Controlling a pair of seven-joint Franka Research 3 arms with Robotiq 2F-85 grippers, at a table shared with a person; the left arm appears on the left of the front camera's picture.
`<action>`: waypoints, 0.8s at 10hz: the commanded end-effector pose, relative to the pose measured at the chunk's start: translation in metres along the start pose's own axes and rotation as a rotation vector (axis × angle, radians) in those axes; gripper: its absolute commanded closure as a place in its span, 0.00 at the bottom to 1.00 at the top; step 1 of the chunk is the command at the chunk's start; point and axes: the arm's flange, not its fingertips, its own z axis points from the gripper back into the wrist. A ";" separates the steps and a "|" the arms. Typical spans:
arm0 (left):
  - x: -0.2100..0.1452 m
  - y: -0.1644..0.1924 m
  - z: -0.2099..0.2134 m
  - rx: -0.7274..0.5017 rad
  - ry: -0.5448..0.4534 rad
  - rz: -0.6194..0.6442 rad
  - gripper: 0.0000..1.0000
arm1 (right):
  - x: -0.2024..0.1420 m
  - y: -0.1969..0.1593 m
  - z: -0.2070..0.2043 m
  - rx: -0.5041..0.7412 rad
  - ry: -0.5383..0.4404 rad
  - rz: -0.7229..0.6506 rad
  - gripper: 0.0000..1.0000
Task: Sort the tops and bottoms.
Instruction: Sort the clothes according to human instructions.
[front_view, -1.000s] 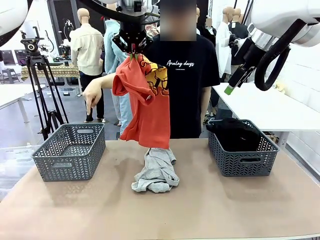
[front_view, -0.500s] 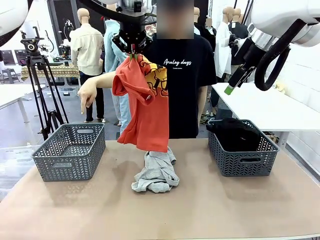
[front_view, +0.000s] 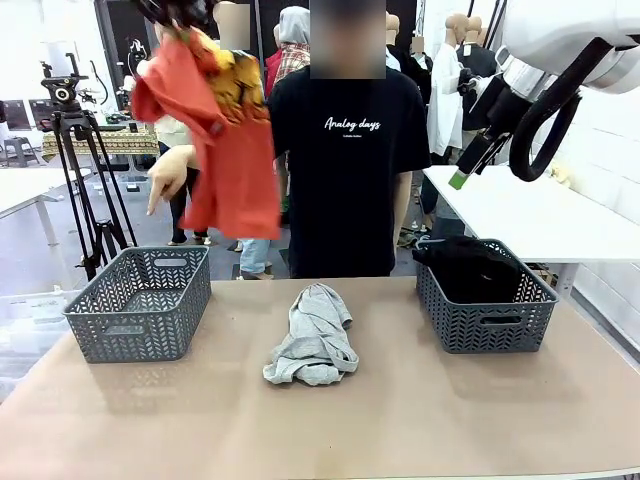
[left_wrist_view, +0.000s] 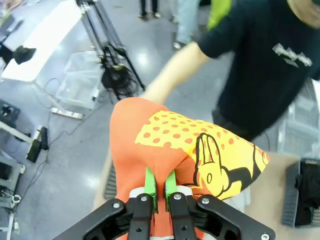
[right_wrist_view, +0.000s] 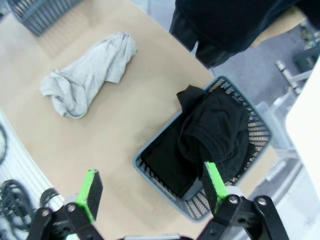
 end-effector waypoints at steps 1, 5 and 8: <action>0.011 0.014 -0.005 0.072 0.003 -0.002 1.00 | 0.001 0.000 -0.001 0.002 0.004 0.003 0.00; 0.020 0.046 -0.020 0.093 -0.004 0.065 1.00 | 0.001 0.000 -0.001 0.002 0.004 0.003 0.00; 0.020 0.046 -0.020 0.093 -0.004 0.065 1.00 | 0.001 0.000 -0.001 0.002 0.004 0.003 0.00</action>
